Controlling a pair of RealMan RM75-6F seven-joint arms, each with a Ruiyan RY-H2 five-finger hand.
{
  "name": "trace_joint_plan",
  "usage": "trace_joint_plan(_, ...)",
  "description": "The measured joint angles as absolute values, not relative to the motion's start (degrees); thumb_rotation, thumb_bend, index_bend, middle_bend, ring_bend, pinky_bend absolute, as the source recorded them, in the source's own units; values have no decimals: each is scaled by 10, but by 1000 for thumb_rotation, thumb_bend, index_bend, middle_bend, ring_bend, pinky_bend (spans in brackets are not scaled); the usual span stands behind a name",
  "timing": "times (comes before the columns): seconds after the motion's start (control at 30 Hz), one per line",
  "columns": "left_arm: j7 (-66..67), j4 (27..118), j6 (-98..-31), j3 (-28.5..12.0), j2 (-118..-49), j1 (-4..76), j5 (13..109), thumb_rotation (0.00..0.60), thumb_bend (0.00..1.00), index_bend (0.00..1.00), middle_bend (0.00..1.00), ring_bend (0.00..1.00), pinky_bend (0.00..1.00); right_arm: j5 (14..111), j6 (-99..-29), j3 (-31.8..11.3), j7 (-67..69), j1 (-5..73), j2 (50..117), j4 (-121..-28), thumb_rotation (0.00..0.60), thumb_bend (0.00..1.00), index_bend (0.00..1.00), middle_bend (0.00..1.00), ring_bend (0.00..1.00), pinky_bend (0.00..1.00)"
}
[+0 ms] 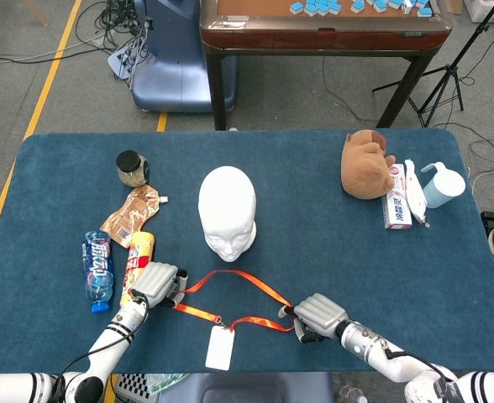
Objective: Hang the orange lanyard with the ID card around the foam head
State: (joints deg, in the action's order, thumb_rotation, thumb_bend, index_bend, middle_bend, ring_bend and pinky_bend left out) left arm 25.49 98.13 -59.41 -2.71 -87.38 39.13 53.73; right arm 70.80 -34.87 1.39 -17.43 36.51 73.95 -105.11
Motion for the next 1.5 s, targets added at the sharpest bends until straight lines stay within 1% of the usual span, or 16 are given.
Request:
trace_joint_plan(0.27,247,980,-591,-27,-872,386,543,600,359,608,889,904,968,666,-356,34,-199,380,739,-1047,349,846,223,993,1000,1000)
trace_joint_plan(0.53,244,976,-589,-29,-871,383,547,600,359,610,889,904,968,627,-394,51,-216,378,711,-1045,349,843,200,993,1000,1000)
trace_joint_plan(0.63,243,974,-588,-29,-871,382,547,600,359,610,889,904,968,613,-401,61,-222,377,694,-1048,350,811,192,993,1000,1000)
trace_joint_plan(0.7,242,972,-586,-29,-872,381,548,600,359,610,889,904,968,609,-408,67,-226,376,684,-1054,347,753,161,993,1000,1000)
trace_joint_plan(0.8,241,972,-586,-30,-875,381,551,600,359,610,889,904,968,616,-423,67,-220,369,679,-1062,333,518,118,993,1000,1000)
trace_joint_plan(0.83,241,973,-586,-30,-876,381,551,600,359,610,889,904,968,623,-430,67,-218,367,680,-1062,323,406,116,993,1000,1000)
trace_joint_plan(0.87,241,973,-586,-31,-878,381,553,600,359,610,889,904,968,632,-437,66,-214,364,680,-1063,317,327,116,993,1000,1000)
trace_joint_plan(0.9,242,974,-586,-31,-878,382,553,600,359,610,889,904,968,646,-447,64,-210,359,682,-1063,313,278,116,993,1000,1000)
trace_joint_plan(0.97,243,976,-587,-33,-879,382,555,600,359,610,889,904,968,669,-464,62,-202,352,687,-1062,308,221,116,993,1000,1000)
trace_joint_plan(1.1,245,978,-589,-36,-879,382,555,600,359,611,889,904,968,714,-495,52,-180,339,702,-1058,307,201,127,993,1000,1000)
trace_joint_plan(1.17,245,978,-589,-38,-877,382,554,600,359,612,889,904,968,723,-502,47,-174,335,708,-1058,307,191,186,993,1000,1000)
trace_joint_plan(1.23,245,979,-589,-38,-876,382,555,600,359,612,889,904,968,726,-505,44,-171,334,709,-1061,322,190,238,994,1000,1000)
trace_joint_plan(1.3,244,979,-589,-38,-876,381,556,600,359,612,889,904,968,726,-515,39,-170,331,715,-1061,396,203,286,995,1000,1000)
trace_joint_plan(1.37,243,980,-589,-39,-876,381,557,600,358,612,889,904,968,725,-529,32,-172,328,725,-1058,497,249,329,997,1000,1000)
trace_joint_plan(1.4,243,980,-589,-39,-876,381,558,600,358,612,889,904,968,723,-537,28,-177,328,733,-1056,523,271,346,998,1000,1000)
trace_joint_plan(1.5,244,984,-591,-38,-875,380,560,600,359,612,889,904,968,707,-539,16,-197,332,750,-1049,569,334,379,1000,1000,1000)
